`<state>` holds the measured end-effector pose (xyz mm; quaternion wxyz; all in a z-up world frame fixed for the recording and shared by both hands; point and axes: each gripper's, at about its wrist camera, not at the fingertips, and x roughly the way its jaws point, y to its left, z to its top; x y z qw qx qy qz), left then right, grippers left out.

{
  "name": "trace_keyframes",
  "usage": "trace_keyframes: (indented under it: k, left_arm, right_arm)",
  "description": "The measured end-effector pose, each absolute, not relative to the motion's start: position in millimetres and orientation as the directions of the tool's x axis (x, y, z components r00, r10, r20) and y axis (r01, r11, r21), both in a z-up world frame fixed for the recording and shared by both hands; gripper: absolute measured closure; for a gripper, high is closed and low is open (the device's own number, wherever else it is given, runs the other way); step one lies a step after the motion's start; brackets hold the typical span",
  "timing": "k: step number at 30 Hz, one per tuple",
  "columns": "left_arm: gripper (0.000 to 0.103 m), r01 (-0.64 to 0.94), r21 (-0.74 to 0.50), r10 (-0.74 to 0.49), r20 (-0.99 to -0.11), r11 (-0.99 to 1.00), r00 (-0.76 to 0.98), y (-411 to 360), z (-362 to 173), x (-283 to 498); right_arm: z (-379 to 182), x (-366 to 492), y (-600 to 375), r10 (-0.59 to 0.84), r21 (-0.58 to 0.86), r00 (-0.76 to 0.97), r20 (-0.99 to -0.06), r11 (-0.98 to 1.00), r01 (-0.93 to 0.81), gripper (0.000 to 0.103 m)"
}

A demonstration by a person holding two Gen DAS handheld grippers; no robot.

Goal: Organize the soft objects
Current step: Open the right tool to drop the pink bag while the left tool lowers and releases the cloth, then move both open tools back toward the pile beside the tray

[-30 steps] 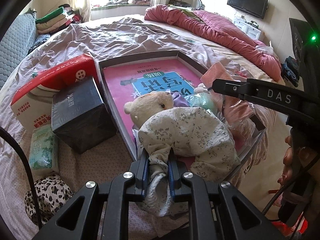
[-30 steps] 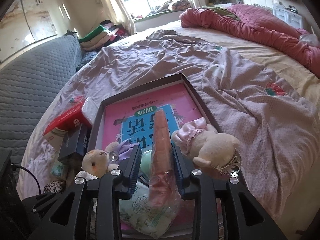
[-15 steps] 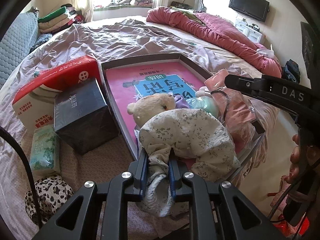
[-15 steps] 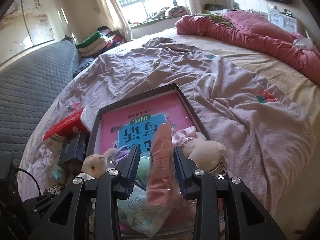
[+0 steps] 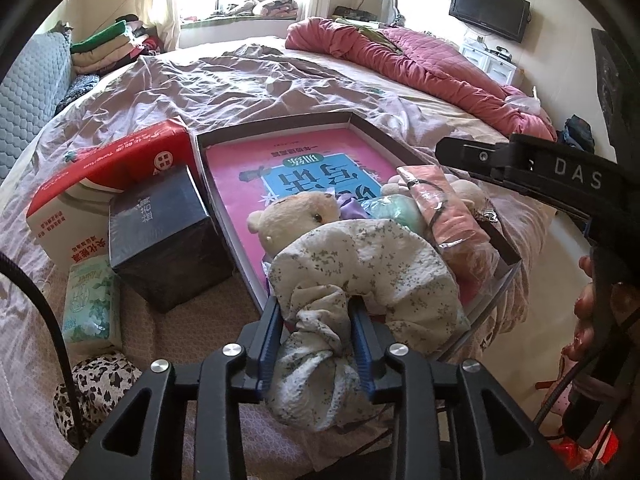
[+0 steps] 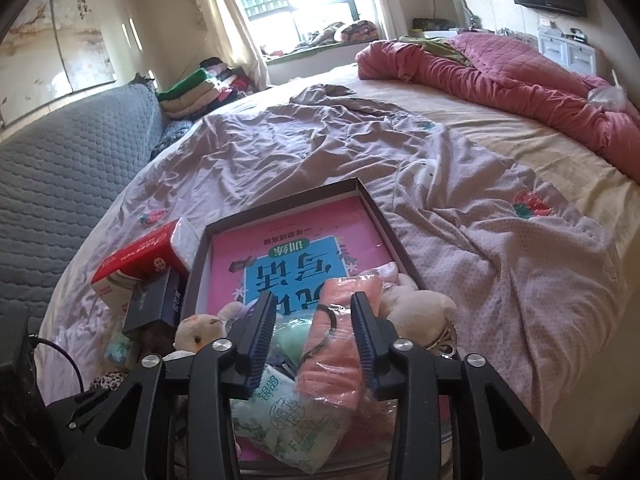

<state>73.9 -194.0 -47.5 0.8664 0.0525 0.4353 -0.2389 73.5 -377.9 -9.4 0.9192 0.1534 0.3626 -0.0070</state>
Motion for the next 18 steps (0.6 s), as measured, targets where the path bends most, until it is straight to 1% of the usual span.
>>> trace_keyframes:
  k: [1, 3, 4, 9, 18]
  left_arm:
    - [0.068, 0.46, -0.114, -0.367, -0.779, 0.881, 0.509, -194, -47, 73]
    - [0.061, 0.452, -0.11, -0.359, -0.781, 0.885, 0.512, -192, -46, 72]
    - [0.054, 0.447, -0.116, -0.359, -0.781, 0.887, 0.51, -190, -46, 73]
    - [0.053, 0.426, -0.181, -0.395, -0.777, 0.886, 0.491, -178, -45, 77]
    - [0.052, 0.446, -0.164, -0.403, -0.754, 0.88, 0.519, -179, -34, 66]
  right_arm:
    - [-9, 73, -379, 0.098, 0.28, 0.738, -0.667, 0.952, 0.126, 0.06]
    - [-8, 72, -381, 0.099, 0.287, 0.744, -0.661, 0.949, 0.129, 0.06]
    - [-8, 72, -381, 0.103, 0.292, 0.744, -0.66, 0.948, 0.128, 0.06]
    - [-8, 70, -381, 0.115, 0.3, 0.744, -0.658, 0.946, 0.119, 0.059]
    - [-5, 65, -388, 0.118, 0.318, 0.754, -0.646, 0.94, 0.125, 0.059]
